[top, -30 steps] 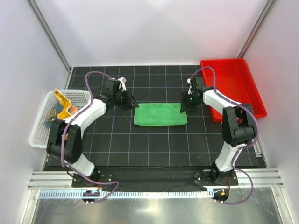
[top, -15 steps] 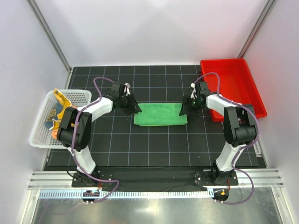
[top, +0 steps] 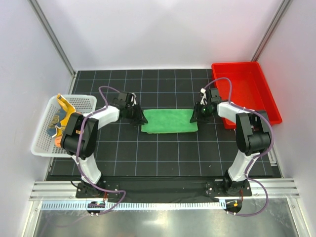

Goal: Fold and stack the towels
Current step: Neatly place the folded towel into the bin

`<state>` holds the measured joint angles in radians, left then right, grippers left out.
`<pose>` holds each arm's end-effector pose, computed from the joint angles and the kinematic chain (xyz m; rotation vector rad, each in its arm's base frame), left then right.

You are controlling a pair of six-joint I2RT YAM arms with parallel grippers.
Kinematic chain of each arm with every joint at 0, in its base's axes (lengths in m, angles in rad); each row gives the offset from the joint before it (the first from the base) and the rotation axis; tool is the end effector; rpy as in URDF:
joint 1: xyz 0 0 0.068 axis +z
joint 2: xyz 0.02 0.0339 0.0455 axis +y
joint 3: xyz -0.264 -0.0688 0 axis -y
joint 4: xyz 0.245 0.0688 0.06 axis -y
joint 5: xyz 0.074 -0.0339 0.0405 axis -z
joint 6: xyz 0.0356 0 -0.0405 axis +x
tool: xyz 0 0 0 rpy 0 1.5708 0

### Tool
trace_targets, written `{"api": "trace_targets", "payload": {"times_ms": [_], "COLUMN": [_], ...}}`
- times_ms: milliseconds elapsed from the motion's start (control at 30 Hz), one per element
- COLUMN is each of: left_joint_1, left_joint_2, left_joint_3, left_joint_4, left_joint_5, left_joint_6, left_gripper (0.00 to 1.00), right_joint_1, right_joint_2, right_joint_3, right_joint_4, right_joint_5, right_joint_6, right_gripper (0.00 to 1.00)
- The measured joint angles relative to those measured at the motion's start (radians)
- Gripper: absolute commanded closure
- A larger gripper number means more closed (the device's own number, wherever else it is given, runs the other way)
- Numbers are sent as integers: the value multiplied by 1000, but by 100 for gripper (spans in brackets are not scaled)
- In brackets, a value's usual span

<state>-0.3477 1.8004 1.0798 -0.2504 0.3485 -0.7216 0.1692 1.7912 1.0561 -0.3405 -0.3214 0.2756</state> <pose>0.3385 -0.1356 0.1653 -0.3547 2.6598 -0.8280 0.3440 0.0702 0.1565 0.0328 2.6747 0.5716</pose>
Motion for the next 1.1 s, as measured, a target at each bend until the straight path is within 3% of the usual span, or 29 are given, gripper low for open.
{"api": "trace_targets", "payload": {"times_ms": [133,300,500,800,1100], "left_joint_1": [0,-2,-3,9,9], "left_joint_2": [0,-3,-50,-332,-346], "left_joint_3": [-19,-26,32,108,124], "left_joint_4": [2,1,-86,-189,-263], "left_joint_5": [-11,-17,-40,-167,-151], "left_joint_6": [-4,-5,17,132,181], "left_gripper": [68,68,65,59,59], "right_joint_1": [0,3,6,10,-30], "right_joint_2": [3,7,7,0,0], "right_joint_3": [-4,-13,14,222,442], "right_joint_4": [8,23,-28,-270,-459], "right_joint_5": [-5,-26,-10,165,303], "right_joint_6": [-5,-8,-13,-57,-129], "right_gripper": [71,99,99,99,99]}}
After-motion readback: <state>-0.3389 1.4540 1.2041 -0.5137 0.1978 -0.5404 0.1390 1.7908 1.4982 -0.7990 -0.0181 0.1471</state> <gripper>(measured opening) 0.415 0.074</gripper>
